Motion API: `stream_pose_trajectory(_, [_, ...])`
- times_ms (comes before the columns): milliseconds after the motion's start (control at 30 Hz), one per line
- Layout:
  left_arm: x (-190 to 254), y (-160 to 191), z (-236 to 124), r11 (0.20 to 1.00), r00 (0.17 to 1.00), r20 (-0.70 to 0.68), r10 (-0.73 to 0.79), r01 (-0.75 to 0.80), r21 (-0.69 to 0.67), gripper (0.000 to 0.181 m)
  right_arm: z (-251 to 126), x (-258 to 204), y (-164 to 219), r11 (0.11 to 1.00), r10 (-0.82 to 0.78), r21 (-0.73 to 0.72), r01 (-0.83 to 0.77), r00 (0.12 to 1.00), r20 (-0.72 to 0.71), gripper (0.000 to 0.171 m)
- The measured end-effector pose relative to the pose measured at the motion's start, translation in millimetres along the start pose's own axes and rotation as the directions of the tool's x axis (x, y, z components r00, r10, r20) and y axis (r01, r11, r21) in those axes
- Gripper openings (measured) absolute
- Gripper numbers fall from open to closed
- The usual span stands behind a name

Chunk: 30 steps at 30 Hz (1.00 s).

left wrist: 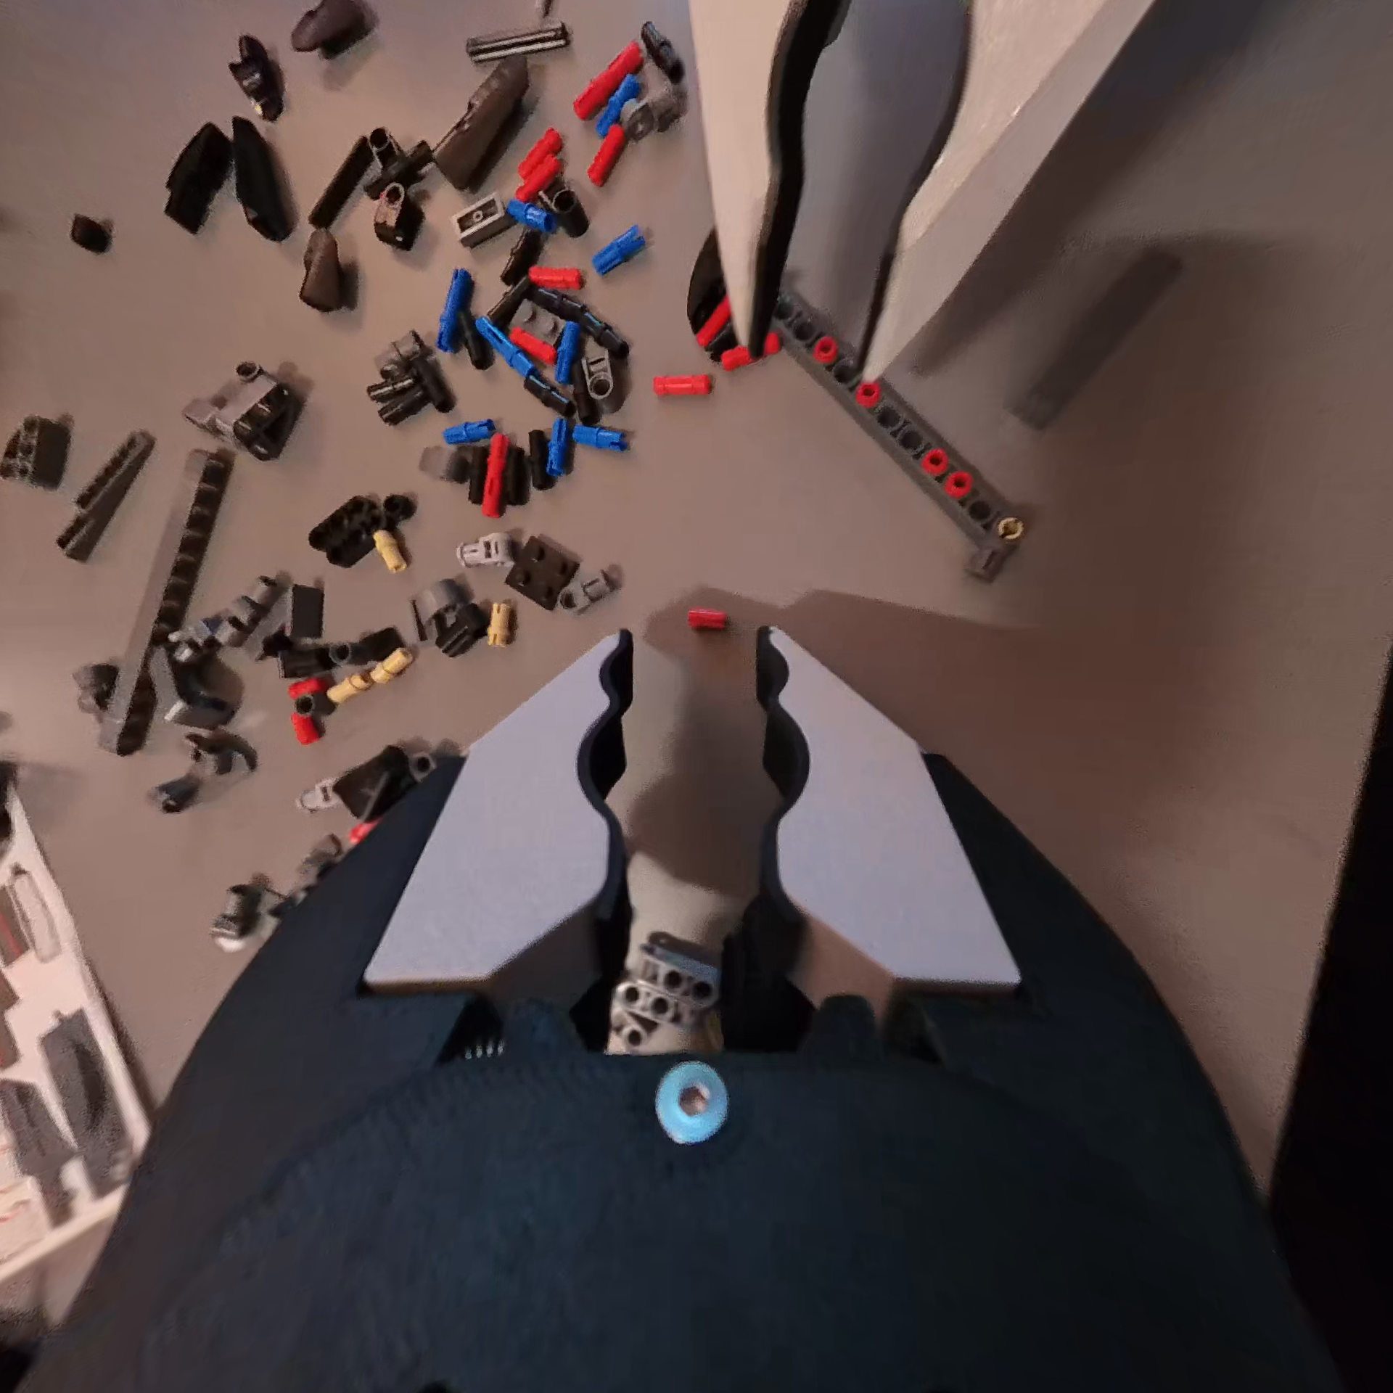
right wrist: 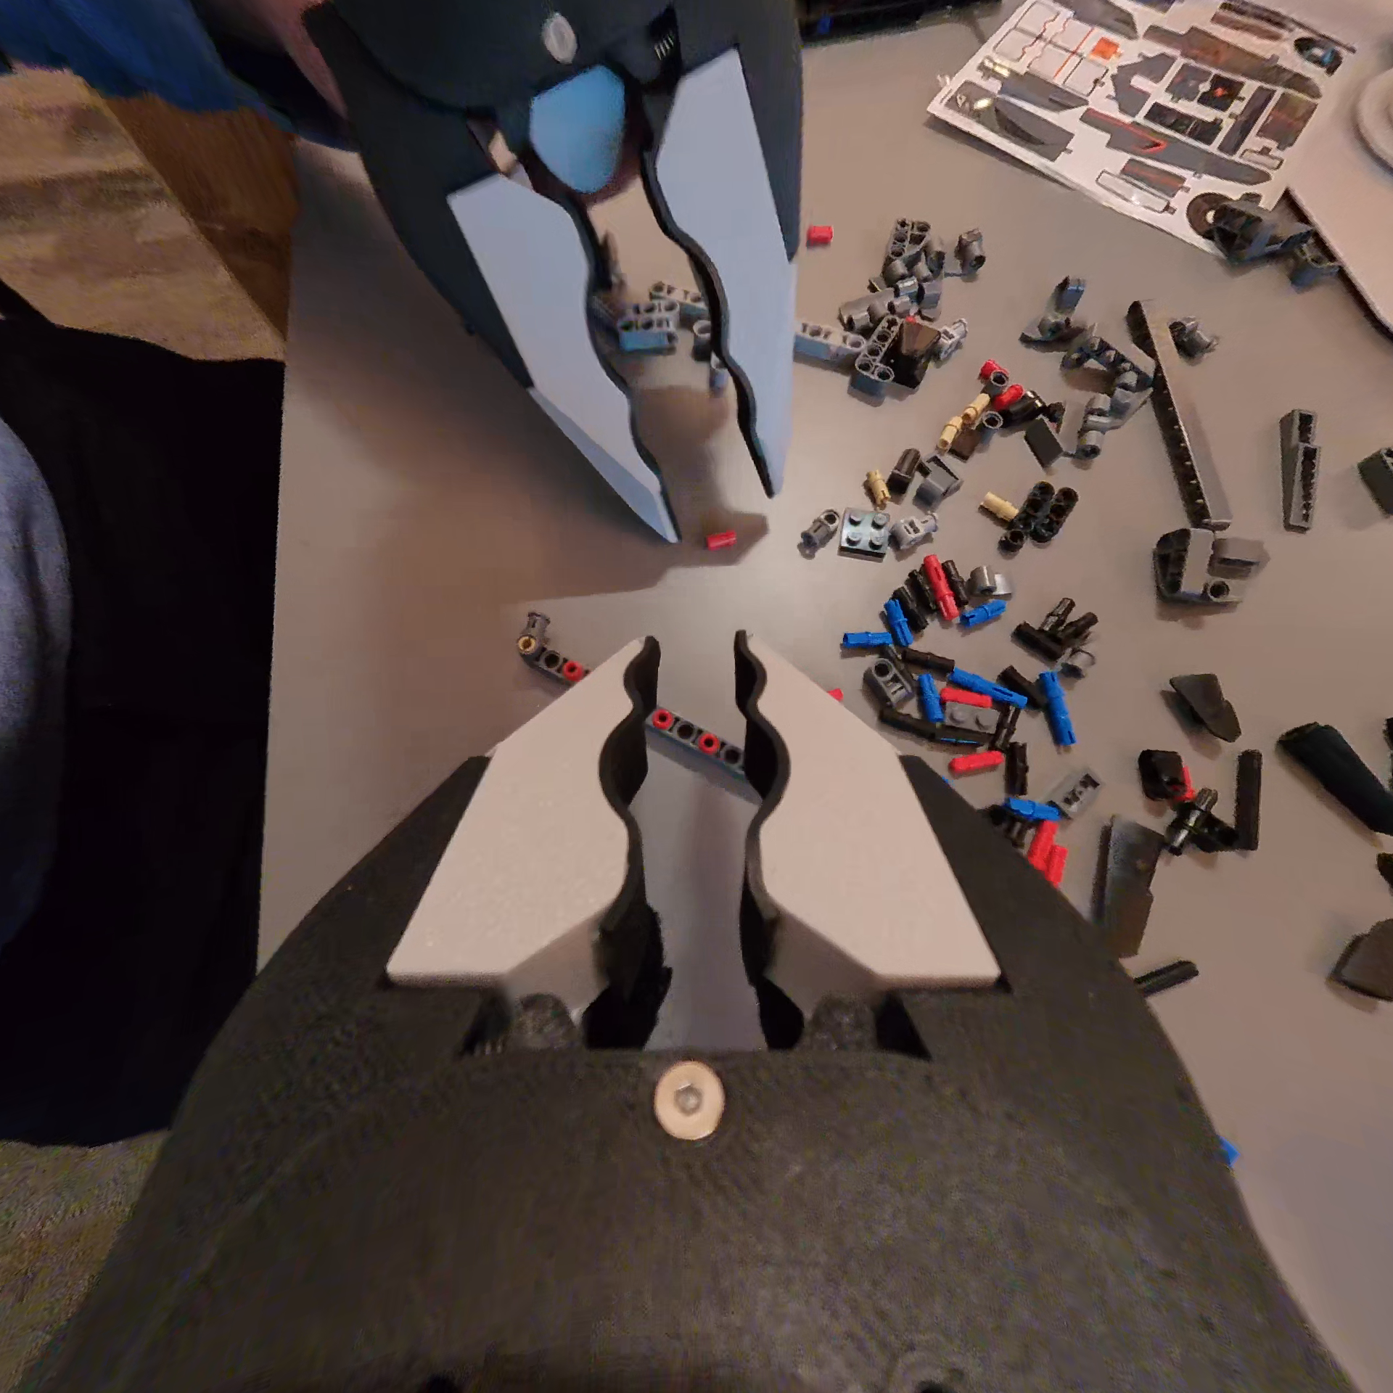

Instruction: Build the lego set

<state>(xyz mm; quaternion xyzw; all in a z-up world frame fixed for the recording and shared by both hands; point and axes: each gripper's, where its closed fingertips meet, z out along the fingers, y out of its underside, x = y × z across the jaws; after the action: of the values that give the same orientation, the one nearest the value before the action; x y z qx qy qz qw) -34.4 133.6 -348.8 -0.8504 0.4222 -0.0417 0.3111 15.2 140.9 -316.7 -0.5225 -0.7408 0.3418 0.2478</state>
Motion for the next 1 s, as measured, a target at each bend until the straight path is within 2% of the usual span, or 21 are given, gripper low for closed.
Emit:
stream_pose_trajectory(133, [5.1,1.3,1.2,0.997,0.996,0.035,-0.079,0.08,-0.016,0.029,7.0,8.7,3.1,0.999,-0.021,-0.05,0.021,1.0,0.014,0.013])
stream_pose_trajectory(267, [10.7,-2.3,4.9,0.985,0.983,0.066,-0.17,0.171,-0.012,0.019,13.9,11.4,4.1,0.997,-0.031,-0.069,0.034,0.999,0.039,0.011])
stream_pose_trajectory(367, [10.0,-4.8,6.8,0.983,0.978,0.109,-0.178,0.182,-0.024,0.016,21.0,9.9,6.8,0.995,-0.047,-0.09,0.053,0.996,0.071,0.01])
stream_pose_trajectory(433, [11.1,-7.9,9.5,0.978,0.974,0.094,-0.208,0.21,-0.013,0.014,25.2,10.1,9.3,0.992,-0.061,-0.108,0.07,0.994,0.088,0.01])
stream_pose_trajectory(600, [8.6,-11.0,13.3,0.984,0.979,0.099,-0.176,0.178,-0.013,0.003,22.9,11.3,5.0,0.993,-0.079,-0.083,0.089,0.99,0.117,0.008])
stream_pose_trajectory(733, [7.5,-10.6,13.1,0.991,0.987,0.087,-0.133,0.134,-0.009,0.004,17.8,10.7,1.5,0.994,-0.087,-0.056,0.095,0.987,0.136,0.007])
stream_pose_trajectory(900, [14.6,-5.2,4.3,0.992,0.99,0.056,-0.127,0.126,0.019,0.026,19.4,6.4,-0.8,0.991,-0.114,-0.049,0.123,0.981,0.157,0.011])
stream_pose_trajectory(1000, [16.3,-1.6,1.9,0.991,0.989,0.055,-0.134,0.133,0.027,0.025,26.8,5.9,0.5,0.986,-0.133,-0.077,0.148,0.976,0.174,0.011])
